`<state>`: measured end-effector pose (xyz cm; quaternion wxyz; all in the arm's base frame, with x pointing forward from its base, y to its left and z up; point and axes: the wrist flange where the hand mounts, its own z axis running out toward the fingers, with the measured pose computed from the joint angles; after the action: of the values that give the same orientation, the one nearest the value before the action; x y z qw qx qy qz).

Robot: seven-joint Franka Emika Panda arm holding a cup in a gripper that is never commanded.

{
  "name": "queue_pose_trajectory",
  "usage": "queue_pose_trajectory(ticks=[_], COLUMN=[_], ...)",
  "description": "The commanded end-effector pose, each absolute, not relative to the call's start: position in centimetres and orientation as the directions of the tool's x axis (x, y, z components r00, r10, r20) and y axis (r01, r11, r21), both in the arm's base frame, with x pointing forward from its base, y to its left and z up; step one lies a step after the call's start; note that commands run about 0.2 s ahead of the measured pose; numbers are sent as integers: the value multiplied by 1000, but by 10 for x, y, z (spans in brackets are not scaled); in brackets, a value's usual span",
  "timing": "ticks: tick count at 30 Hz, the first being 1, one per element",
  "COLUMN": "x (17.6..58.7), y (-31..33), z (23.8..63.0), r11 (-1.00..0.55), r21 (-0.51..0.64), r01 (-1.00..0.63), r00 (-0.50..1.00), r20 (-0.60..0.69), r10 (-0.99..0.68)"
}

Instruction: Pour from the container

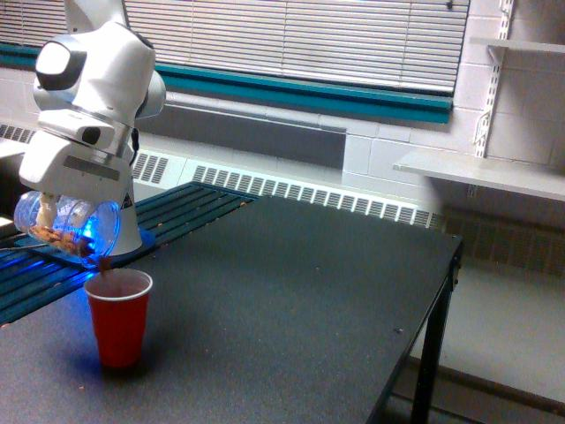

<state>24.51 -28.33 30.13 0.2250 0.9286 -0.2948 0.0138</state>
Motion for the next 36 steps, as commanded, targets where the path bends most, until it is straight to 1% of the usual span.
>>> queue_pose_trajectory(ticks=[1,18,27,36], x=[246,239,235,236], y=[-280,-281,-277,-274], z=[303,305,304,306], r11=[-747,-746,-748,-751], r21=[436,484,474,454], r01=[-501,-458,-464,-479], r00=[858,873,865,860], r20=[134,88,60,71], r10=[-497,-480,-498,-506])
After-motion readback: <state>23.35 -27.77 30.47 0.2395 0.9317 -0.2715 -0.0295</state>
